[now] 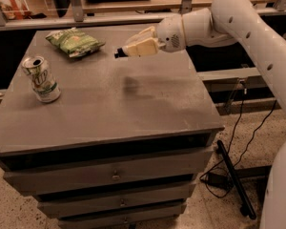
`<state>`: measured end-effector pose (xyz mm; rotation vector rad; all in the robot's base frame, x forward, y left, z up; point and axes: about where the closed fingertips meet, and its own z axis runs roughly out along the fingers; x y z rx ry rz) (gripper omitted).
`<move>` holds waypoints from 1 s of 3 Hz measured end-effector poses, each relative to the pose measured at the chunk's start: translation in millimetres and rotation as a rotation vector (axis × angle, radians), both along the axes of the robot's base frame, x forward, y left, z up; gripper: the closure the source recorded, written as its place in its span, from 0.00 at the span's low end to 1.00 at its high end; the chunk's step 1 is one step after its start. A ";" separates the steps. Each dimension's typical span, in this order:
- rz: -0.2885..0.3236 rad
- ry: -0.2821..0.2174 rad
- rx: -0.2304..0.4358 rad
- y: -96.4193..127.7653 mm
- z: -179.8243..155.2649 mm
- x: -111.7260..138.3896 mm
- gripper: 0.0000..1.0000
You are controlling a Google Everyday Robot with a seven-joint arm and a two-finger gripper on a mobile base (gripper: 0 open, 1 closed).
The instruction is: Move rxbar blueberry near 7up can
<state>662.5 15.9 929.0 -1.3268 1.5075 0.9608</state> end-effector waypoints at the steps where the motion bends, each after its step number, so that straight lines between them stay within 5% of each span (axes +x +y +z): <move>1: 0.004 0.003 -0.003 1.5 -1.1 -0.5 1.00; 3: 0.167 -0.025 0.061 75.0 -5.2 -33.3 1.00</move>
Offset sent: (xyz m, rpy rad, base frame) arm -0.0381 0.0803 -0.0039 0.0535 -0.0445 0.2054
